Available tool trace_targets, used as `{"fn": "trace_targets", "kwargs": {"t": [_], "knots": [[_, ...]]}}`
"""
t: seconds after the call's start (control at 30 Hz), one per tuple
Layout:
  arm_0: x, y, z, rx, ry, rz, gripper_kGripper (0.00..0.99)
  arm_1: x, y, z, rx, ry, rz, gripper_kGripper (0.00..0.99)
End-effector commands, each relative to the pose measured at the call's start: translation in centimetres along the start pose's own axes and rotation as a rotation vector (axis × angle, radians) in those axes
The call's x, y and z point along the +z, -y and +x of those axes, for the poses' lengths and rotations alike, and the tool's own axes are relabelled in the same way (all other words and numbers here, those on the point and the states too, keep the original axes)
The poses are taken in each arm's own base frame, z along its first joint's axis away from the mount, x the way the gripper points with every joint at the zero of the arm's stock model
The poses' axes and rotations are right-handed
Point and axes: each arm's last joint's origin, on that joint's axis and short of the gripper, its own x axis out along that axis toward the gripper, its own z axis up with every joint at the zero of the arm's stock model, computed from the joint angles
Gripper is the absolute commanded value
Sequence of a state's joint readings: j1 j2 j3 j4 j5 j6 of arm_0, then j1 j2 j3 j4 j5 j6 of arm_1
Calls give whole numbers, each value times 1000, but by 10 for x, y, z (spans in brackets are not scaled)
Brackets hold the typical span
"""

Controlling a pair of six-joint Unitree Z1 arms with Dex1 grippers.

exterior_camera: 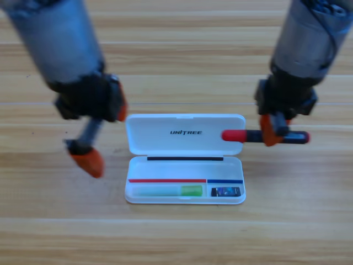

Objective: Clean up eraser and pencils

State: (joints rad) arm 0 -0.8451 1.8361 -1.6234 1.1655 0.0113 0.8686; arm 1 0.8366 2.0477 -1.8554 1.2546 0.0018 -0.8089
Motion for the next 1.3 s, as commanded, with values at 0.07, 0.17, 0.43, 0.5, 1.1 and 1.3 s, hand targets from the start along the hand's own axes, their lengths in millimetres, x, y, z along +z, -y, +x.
{"fn": "trace_targets", "kwargs": {"t": [0.07, 0.17, 0.43, 0.5, 1.1, 1.3], "knots": [[-56, 11, -36, 54, -12, -63, 990, 62, -6, 53, 86, -62, -64, 0], [-72, 12, -40, 64, -17, -79, 990, 77, -2, 65, 84, -64, -67, 0], [-90, 8, -44, 74, -16, -118, 990, 101, 12, 99, 80, -87, -64, 0], [-91, 10, -42, 65, -19, -118, 990, 104, 15, 106, 76, -95, -63, 0], [-93, 14, -37, 47, -16, -120, 990, 105, 19, 115, 67, -111, -59, 0], [-93, 13, -34, 43, -18, -120, 990, 103, 20, 116, 62, -124, -54, 187]]}}
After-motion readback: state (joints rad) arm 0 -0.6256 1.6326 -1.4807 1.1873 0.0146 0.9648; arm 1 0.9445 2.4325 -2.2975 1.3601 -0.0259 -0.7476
